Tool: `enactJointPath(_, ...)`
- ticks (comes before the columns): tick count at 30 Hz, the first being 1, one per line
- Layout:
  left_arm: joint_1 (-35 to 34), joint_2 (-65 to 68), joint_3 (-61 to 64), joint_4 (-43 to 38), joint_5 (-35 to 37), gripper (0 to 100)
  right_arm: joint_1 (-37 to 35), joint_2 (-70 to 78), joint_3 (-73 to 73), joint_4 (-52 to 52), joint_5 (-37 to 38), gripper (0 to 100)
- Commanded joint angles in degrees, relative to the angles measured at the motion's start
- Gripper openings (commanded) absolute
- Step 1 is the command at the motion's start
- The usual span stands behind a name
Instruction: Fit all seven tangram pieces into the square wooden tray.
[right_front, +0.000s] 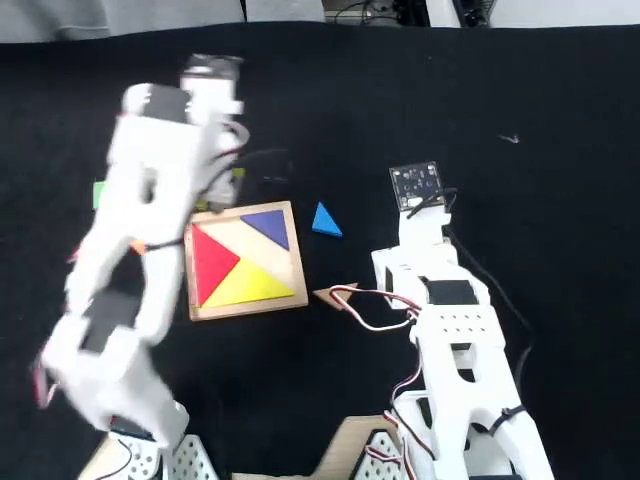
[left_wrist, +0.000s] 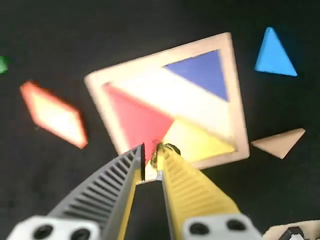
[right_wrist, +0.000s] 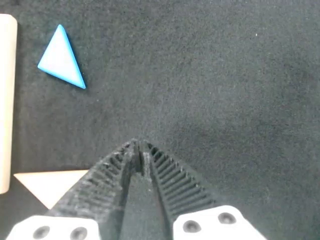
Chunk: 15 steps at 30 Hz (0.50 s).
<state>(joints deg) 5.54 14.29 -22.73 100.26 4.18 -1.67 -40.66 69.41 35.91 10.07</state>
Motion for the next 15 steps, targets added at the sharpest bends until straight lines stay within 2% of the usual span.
enactJointPath(1,-11.0,-24.1,17.7,-4.4,0.2,7,-3.1,-2.1,-5.5,3.3,2.5,1.1)
enactJointPath(3,-15.9,-31.2,29.2,-11.5,0.3,7,-7.6,-1.6,-10.6,9.4,4.5,1.1)
enactJointPath(7,-23.3,-39.6,54.9,-27.1,2.5,7,-15.9,1.8,-21.1,15.4,3.0,1.1)
enactJointPath(10,-29.7,-44.2,67.6,-37.6,4.9,7,-18.7,8.9,-28.1,12.7,3.1,1.1)
enactJointPath(15,-36.1,-47.6,76.3,-48.4,6.8,7,-20.1,28.4,-40.1,3.5,3.1,1.1)
